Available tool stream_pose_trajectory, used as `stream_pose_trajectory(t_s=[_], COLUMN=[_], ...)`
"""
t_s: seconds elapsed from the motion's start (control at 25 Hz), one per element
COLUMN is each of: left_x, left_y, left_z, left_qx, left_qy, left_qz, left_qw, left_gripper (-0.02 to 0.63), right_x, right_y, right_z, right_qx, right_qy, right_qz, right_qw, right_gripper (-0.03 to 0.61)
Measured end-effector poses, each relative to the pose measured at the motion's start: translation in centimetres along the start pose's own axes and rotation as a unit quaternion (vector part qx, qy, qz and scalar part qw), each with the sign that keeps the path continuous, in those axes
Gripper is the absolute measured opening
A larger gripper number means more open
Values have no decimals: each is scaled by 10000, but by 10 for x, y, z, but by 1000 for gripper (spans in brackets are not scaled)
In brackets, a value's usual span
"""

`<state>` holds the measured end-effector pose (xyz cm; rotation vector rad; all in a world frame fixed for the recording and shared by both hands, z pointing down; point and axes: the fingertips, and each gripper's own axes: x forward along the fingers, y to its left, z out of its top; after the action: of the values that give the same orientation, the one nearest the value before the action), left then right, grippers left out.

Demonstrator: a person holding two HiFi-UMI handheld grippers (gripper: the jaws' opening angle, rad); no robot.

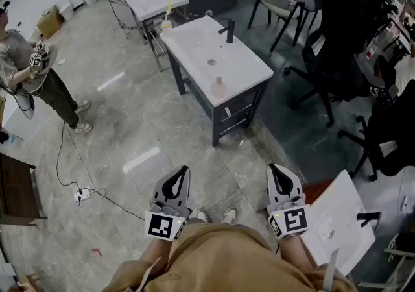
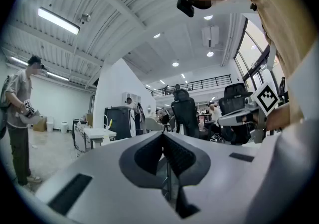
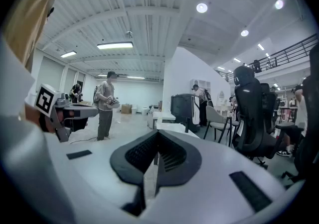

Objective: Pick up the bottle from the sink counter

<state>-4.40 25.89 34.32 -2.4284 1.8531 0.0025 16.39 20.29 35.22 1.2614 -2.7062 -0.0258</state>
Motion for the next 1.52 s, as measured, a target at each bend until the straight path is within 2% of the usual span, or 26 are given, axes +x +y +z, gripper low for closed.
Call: stream_pose_trajectory(t_s=[0.88, 1.16, 1.52], left_x=[-4, -15, -25], left_y=[13, 26, 43], left_z=[-5, -9, -29], left_qx=[-89, -169, -341], left_qy=[-11, -62, 17], left_qz=[-99, -80, -386], left_qw=[9999, 9998, 9987], left_gripper=[3, 3, 3], right_x=[4, 10, 7], right_y=[14, 30, 62], right_z=[3, 11, 0], right_qx=[77, -144, -93], right_qy=[-13, 8, 190], right_qz=[-125, -102, -339], right_qw=[9999, 9998, 9992], right_gripper=[3, 3, 3])
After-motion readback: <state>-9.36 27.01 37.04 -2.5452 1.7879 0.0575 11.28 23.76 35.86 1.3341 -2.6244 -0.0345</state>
